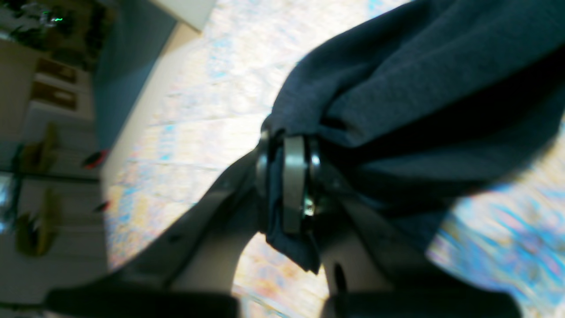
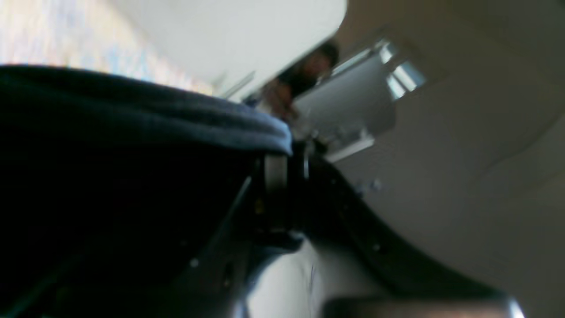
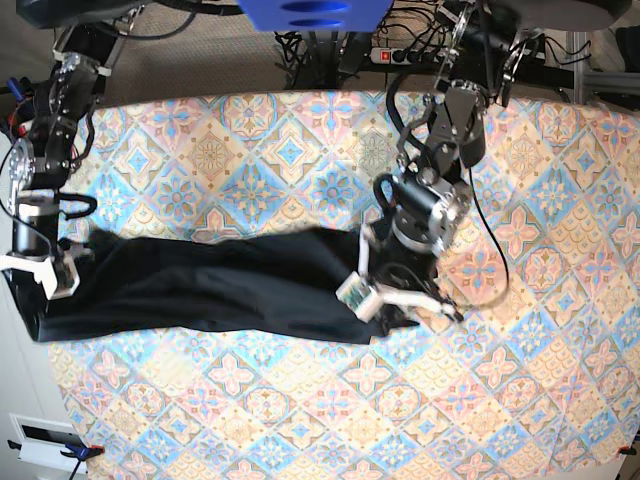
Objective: Layout the t-shirt on the table in an organized manner, then fold the t-shirt properly
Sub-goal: 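Lift the shirt with both grippers and drag it across the table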
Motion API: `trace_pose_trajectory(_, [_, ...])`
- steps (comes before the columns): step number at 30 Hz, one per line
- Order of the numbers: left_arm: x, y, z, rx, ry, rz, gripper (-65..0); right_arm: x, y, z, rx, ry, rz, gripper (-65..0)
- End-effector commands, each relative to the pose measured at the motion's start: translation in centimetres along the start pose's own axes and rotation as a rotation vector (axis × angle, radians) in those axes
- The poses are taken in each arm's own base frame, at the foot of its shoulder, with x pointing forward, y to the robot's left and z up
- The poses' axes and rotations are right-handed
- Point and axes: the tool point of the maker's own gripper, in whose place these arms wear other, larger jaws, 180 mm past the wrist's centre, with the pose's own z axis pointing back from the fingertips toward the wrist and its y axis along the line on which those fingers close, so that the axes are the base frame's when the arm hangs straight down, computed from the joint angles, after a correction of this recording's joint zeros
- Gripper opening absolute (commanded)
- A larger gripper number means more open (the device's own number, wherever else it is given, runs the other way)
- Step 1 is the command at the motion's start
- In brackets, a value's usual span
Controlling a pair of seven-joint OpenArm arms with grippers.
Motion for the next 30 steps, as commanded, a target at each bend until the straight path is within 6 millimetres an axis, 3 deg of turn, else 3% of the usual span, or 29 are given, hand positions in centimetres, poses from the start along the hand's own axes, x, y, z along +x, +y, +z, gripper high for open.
trace_pose_trajectory(1, [2.2, 2.5, 0.2, 0.071, -0.066, 0.007, -65.0, 1.9, -1.7, -0.7, -0.054, -0.056, 0.004, -65.0])
trace_pose_trajectory(7, [5.7, 8.8, 0.4, 0.213, -0.145, 0.025, -65.0, 6.9, -3.1, -3.5, -0.105, -0.16, -0.031, -65.0])
trace_pose_trajectory(13, [9.4, 14.8, 1.8, 0.351, -0.231, 0.048, -65.0, 12.8, -4.7, -6.4, -0.139, -0.284, -0.057, -65.0])
trace_pose_trajectory(21, [14.2, 21.7, 4.2, 0.503, -0.335, 0.074, -65.0, 14.9, -5.1, -11.0, -0.123, -0.306, -0.084, -65.0])
trace_pose_trajectory(24, [16.3, 24.3, 5.4, 0.555, -0.378, 0.081, -65.0, 17.3, -6.1, -12.7, -0.129, -0.346, -0.086, -65.0])
trace_pose_trajectory(30, [18.7, 27.4, 5.1, 0.586, -0.38, 0.083, -65.0, 20.9, -6.6, -15.5, -0.102, -0.438, -0.079, -65.0])
